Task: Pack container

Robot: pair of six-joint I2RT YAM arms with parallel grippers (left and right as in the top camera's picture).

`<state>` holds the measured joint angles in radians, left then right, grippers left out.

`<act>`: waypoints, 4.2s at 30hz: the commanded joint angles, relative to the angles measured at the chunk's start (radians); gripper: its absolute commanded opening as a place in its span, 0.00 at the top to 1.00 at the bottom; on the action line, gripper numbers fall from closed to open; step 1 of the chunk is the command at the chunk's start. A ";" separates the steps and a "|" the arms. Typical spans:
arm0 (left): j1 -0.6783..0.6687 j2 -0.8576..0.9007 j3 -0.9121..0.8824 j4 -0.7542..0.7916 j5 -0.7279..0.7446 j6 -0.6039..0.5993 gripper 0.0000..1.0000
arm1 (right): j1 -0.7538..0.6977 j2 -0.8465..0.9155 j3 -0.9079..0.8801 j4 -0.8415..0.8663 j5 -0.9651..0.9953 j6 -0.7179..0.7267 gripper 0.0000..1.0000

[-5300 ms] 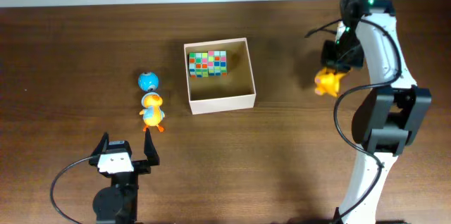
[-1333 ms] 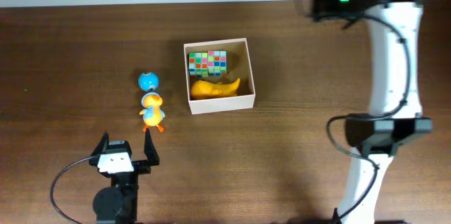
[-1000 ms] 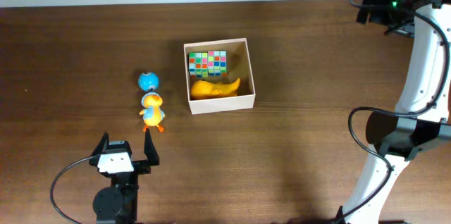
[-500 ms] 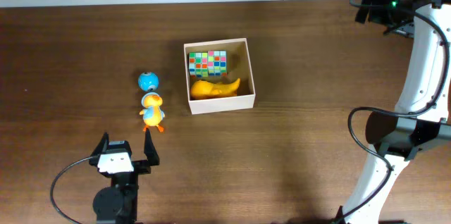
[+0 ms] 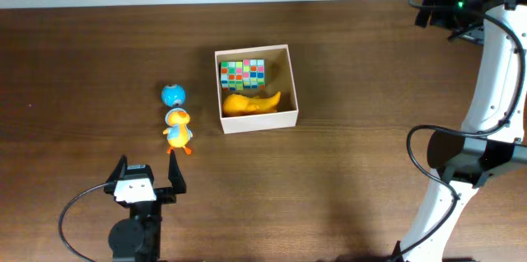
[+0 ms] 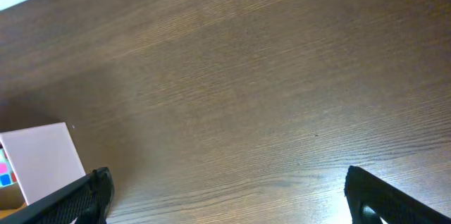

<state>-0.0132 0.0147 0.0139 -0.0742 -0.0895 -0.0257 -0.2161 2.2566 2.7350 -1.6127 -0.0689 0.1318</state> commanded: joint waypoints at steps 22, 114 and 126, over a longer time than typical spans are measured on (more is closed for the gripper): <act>-0.005 -0.009 -0.005 0.001 -0.004 0.013 0.01 | 0.000 -0.027 0.015 0.000 -0.006 0.008 0.01; -0.005 1.588 1.236 -0.850 0.118 -0.138 0.01 | 0.000 -0.027 0.015 0.000 -0.006 0.008 0.02; -0.004 1.747 1.236 -0.811 0.119 -0.138 0.01 | 0.000 -0.027 0.015 0.000 -0.006 0.008 0.01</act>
<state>-0.0147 1.7546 1.2346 -0.8928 0.0395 -0.1516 -0.2161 2.2562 2.7350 -1.6131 -0.0719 0.1318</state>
